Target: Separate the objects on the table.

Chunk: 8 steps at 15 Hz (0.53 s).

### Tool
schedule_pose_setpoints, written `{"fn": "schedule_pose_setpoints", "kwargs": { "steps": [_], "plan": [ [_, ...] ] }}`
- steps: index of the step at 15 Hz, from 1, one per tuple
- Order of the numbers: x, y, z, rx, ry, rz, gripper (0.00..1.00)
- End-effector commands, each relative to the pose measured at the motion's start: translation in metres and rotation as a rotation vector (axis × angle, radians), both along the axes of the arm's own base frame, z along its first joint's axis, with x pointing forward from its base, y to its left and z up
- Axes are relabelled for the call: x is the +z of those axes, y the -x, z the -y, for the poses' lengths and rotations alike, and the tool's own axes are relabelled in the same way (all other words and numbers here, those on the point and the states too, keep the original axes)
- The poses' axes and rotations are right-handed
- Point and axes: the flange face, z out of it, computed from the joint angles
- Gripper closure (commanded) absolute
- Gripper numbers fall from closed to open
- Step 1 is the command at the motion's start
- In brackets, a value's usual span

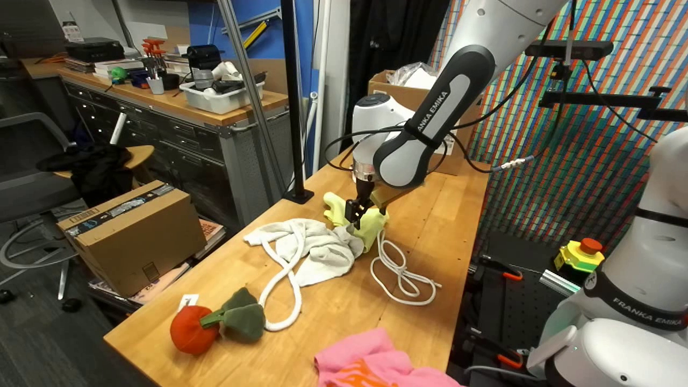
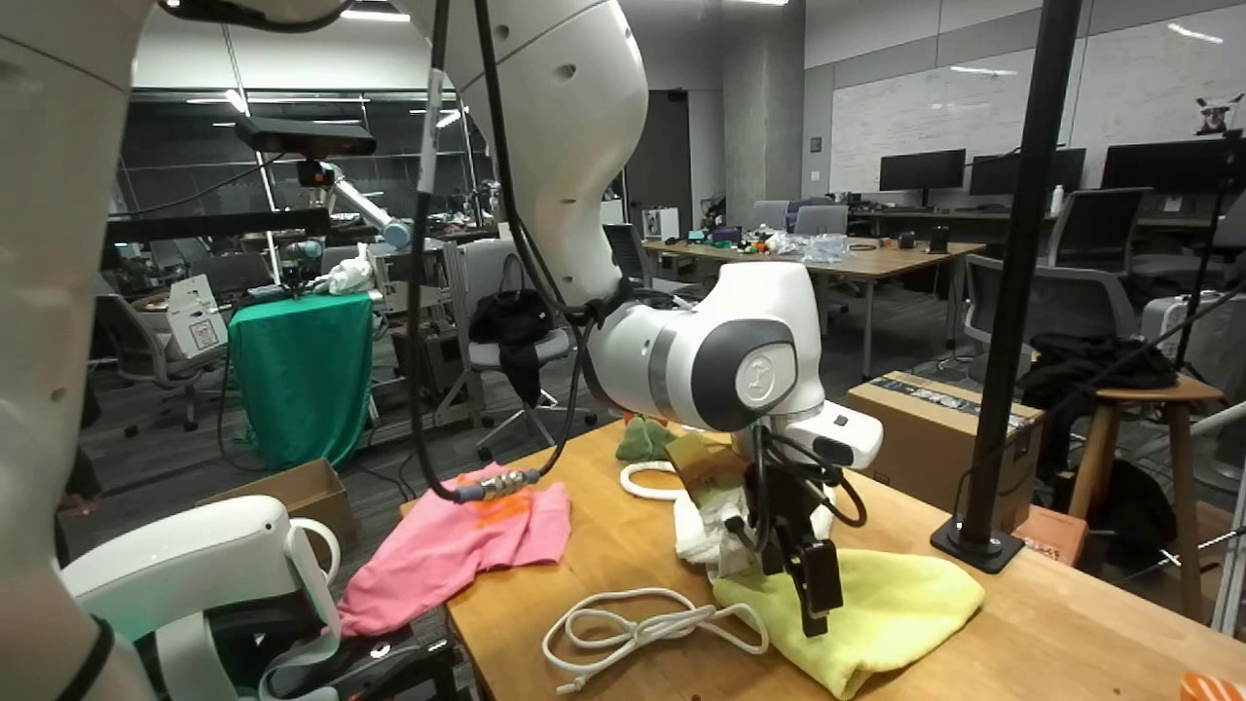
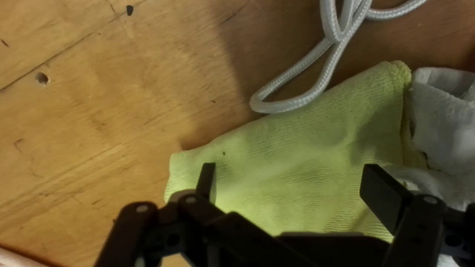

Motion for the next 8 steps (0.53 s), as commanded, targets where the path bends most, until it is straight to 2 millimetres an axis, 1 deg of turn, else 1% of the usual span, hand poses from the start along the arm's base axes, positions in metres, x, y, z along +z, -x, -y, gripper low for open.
{"fn": "schedule_pose_setpoints", "kwargs": {
  "steps": [1, 8],
  "plan": [
    [-0.011, -0.009, 0.007, -0.037, -0.03, 0.0, 0.0],
    [-0.037, -0.011, 0.023, -0.089, -0.041, -0.022, 0.0]
  ]
}}
